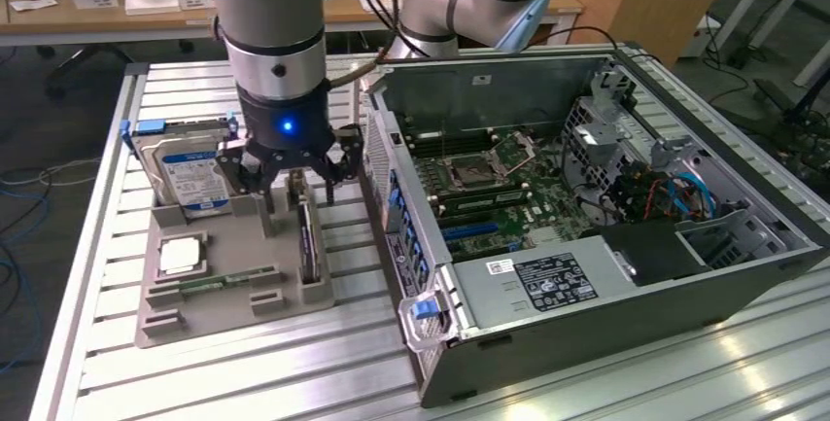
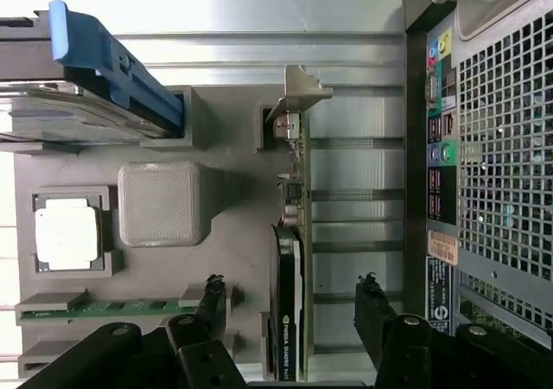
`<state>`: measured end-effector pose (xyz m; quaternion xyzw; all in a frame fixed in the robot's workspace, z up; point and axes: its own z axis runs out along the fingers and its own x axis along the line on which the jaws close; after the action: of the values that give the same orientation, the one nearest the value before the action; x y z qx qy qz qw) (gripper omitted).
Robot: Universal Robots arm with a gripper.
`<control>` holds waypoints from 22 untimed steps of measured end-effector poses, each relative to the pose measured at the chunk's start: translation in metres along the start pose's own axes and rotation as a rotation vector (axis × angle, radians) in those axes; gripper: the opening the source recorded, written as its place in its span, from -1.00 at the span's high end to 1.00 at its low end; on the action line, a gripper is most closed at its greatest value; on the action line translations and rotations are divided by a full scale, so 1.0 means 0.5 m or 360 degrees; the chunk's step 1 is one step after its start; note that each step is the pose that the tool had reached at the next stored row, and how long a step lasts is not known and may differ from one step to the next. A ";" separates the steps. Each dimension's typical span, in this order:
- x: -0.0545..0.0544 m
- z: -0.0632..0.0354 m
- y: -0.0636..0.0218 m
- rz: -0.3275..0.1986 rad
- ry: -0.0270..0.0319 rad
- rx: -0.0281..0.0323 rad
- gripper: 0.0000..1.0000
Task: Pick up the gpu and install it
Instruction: 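Pick up the gpu and move the gpu toward the slot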
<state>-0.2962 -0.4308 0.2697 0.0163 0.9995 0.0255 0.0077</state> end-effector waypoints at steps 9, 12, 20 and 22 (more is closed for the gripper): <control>0.000 0.018 -0.001 0.0000 0.00013 0.00003 -0.41; 0.000 0.023 -0.001 0.0000 0.00015 0.00002 -0.41; 0.001 0.048 -0.002 0.0000 0.00020 0.00010 -0.41; 0.001 0.057 -0.003 0.0000 0.00019 0.00064 -0.41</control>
<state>-0.2962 -0.4309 0.2410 0.0163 0.9996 0.0235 0.0071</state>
